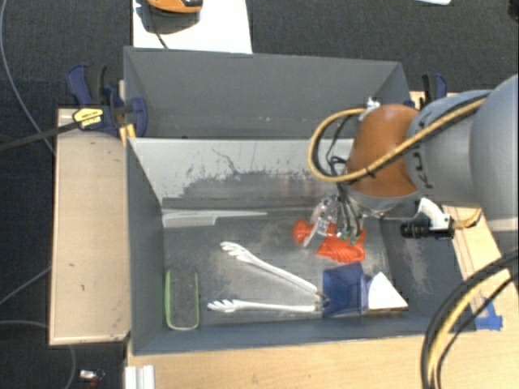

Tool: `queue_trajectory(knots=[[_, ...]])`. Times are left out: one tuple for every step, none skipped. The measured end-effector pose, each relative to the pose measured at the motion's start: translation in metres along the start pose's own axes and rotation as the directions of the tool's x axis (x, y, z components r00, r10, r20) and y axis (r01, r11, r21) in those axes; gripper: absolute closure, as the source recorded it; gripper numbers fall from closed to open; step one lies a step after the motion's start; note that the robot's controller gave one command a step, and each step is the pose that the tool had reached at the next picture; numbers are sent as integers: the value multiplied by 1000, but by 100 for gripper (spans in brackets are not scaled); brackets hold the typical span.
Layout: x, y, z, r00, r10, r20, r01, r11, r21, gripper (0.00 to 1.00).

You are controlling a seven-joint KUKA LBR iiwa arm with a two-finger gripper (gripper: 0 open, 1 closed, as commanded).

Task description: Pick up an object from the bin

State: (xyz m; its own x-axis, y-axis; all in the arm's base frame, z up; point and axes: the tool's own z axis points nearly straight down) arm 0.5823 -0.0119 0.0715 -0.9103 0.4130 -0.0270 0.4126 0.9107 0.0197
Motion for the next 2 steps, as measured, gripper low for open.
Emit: queue_trajectory(knots=[[-4, 4, 0, 1000, -6, 6, 6, 1000, -2, 100], [-4, 3, 0, 1000, -16, 5, 16, 1000, -3, 100]])
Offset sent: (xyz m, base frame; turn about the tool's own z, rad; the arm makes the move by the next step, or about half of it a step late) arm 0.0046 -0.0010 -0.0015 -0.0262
